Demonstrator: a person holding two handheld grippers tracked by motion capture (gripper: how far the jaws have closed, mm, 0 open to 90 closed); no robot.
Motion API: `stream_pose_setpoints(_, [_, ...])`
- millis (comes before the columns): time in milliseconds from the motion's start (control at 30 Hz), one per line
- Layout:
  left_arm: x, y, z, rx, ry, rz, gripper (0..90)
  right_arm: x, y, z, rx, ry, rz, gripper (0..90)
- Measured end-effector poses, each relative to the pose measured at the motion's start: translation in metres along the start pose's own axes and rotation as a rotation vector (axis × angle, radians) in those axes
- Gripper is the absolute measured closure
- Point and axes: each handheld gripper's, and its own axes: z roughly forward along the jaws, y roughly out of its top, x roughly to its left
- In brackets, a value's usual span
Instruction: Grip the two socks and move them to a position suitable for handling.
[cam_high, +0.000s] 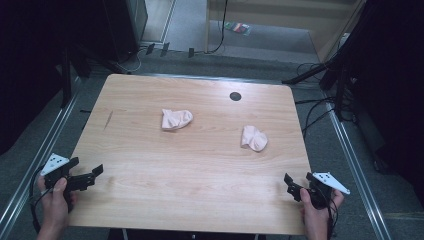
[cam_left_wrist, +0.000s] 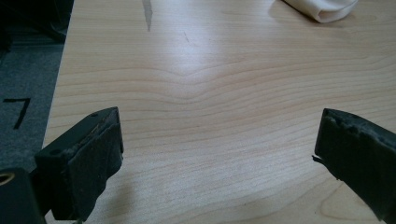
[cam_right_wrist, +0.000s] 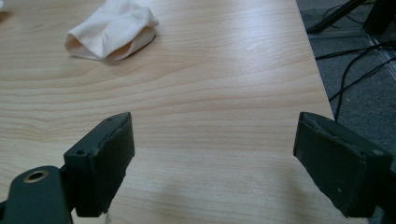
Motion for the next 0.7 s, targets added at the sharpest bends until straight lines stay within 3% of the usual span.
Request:
stream_pose_setpoints(267, [0.0, 0.0, 0.0, -0.003, -0.003, -0.004, 1.4, 0.001, 0.001, 0.001, 0.004, -0.034, 0.009, 13.2])
stream_pose_setpoints(367, [0.0, 0.0, -0.001, -0.008, 0.0, -0.004, 1.4, 0.004, 0.003, 0.0, -0.006, -0.022, 0.022, 13.3])
stream_pose_setpoints(567, [0.001, 0.0, -0.001, -0.012, -0.002, -0.008, 1.4, 0.025, 0.015, -0.002, -0.034, -0.011, 0.035, 15.4])
stream_pose_setpoints(667, [0.001, 0.0, 0.0, -0.012, 0.002, -0.007, 1.4, 0.046, 0.02, 0.001, -0.024, 0.028, 0.015, 15.8])
stream_pose_setpoints(700, [0.001, 0.0, 0.0, -0.012, 0.002, -0.007, 1.4, 0.046, 0.02, 0.001, -0.024, 0.028, 0.015, 15.8])
